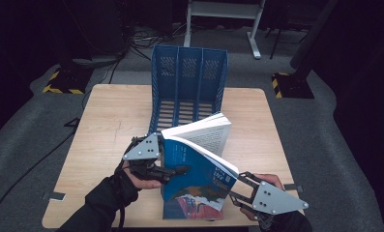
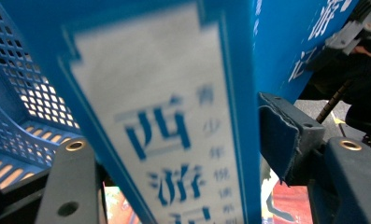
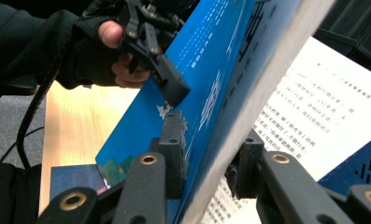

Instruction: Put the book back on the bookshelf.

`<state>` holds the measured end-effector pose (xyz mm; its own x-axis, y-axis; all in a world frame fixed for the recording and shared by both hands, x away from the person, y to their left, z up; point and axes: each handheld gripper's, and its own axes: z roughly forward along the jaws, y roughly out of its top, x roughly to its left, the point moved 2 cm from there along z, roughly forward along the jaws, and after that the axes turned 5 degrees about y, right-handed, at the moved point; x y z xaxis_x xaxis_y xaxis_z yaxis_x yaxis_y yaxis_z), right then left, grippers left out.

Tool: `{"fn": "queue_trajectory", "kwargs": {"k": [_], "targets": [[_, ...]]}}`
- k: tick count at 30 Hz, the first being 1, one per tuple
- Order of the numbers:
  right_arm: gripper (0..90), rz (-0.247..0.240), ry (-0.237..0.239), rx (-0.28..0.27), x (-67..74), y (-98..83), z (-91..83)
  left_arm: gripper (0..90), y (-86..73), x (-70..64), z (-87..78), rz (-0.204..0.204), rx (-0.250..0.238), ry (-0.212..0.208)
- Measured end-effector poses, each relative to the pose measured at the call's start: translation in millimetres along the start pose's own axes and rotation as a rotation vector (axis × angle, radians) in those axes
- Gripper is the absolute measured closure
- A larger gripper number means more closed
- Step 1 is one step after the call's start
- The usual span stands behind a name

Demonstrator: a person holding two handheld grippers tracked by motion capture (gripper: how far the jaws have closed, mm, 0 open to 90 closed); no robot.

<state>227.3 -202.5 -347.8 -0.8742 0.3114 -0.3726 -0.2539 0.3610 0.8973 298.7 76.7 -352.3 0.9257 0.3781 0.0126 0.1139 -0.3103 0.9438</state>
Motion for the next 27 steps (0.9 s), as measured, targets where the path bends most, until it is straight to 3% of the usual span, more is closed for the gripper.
{"fn": "queue_trajectory", "kwargs": {"k": [7,17,21,25,27], "targets": [[74.9,0.019,-0.052,0.02,-10.2,-3.2,6.7,54.5,7.6,1.5,-2.1,0.032,-0.061,0.009],[75.8,0.006,-0.073,0.036,-20.6,1.1,22.1,57.0,7.6,9.1,-13.8,0.072,-0.09,0.057],[71.0,0.011,-0.076,0.032,-18.2,0.4,19.9,58.0,6.1,0.8,-17.3,0.091,-0.101,0.039],[63.1,0.03,-0.077,0.053,-21.5,-3.7,12.9,59.2,5.7,-5.9,-19.4,0.075,-0.107,0.011],[60.5,0.077,-0.084,0.034,-27.2,-9.0,3.1,59.6,5.6,-9.1,-19.9,0.067,-0.107,0.016]]}}
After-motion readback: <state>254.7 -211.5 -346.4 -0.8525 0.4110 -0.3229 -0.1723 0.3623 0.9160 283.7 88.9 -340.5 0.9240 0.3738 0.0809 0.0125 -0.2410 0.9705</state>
